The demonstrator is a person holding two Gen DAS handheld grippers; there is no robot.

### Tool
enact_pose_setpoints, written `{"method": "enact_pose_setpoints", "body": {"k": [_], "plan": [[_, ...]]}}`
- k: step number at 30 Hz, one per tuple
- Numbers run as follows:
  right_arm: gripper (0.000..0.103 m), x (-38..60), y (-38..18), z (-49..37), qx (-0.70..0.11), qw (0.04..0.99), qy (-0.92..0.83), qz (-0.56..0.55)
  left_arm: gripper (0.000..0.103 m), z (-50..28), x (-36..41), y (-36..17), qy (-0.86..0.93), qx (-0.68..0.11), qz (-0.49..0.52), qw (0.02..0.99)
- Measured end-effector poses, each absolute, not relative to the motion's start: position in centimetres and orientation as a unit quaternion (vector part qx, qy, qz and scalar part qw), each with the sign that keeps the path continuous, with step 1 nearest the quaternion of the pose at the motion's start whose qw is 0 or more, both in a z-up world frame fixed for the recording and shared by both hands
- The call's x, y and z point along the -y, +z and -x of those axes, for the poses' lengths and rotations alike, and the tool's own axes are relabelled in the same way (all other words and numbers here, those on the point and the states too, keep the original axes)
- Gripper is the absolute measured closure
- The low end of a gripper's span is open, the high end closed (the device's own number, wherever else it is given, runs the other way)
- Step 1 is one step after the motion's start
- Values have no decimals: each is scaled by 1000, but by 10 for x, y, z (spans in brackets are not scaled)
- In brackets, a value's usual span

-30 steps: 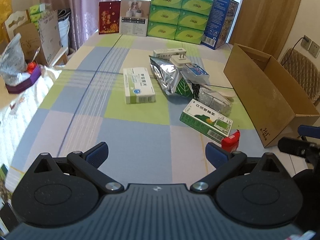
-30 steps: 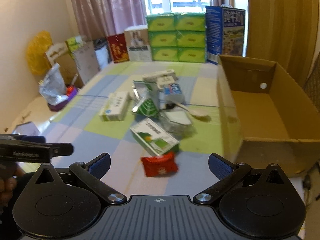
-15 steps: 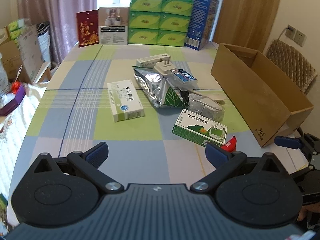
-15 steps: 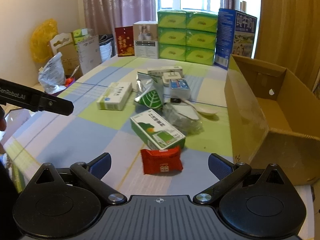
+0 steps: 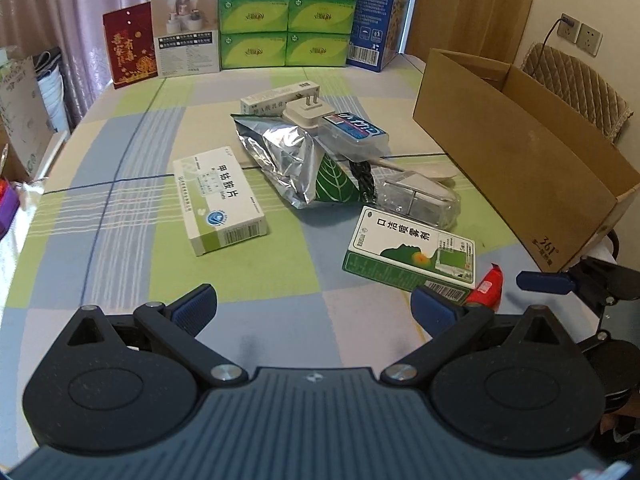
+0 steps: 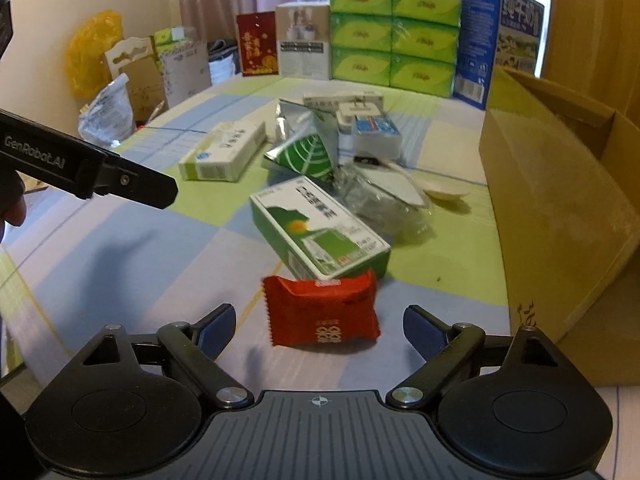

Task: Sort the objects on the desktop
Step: 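Close the right gripper on the red snack packet and lift it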

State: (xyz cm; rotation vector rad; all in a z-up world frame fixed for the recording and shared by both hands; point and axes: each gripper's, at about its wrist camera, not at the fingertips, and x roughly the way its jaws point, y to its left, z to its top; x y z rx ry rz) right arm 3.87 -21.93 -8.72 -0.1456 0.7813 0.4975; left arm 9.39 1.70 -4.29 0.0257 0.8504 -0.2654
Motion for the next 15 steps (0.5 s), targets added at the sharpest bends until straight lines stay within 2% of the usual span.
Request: {"method": "enact_pose_setpoints", "body": {"k": [7, 11, 15], "plan": [[26, 215, -94, -50, -376, 893, 241, 59, 2, -104, -17, -54, -131, -427, 19, 894], [28, 209, -96, -52, -374, 895, 235, 71, 2, -107, -18, -60, -127, -431, 11, 893], [40, 207, -97, -55, -383, 892, 230, 71, 2, -109, -21, -61, -121, -433, 14, 893]]}}
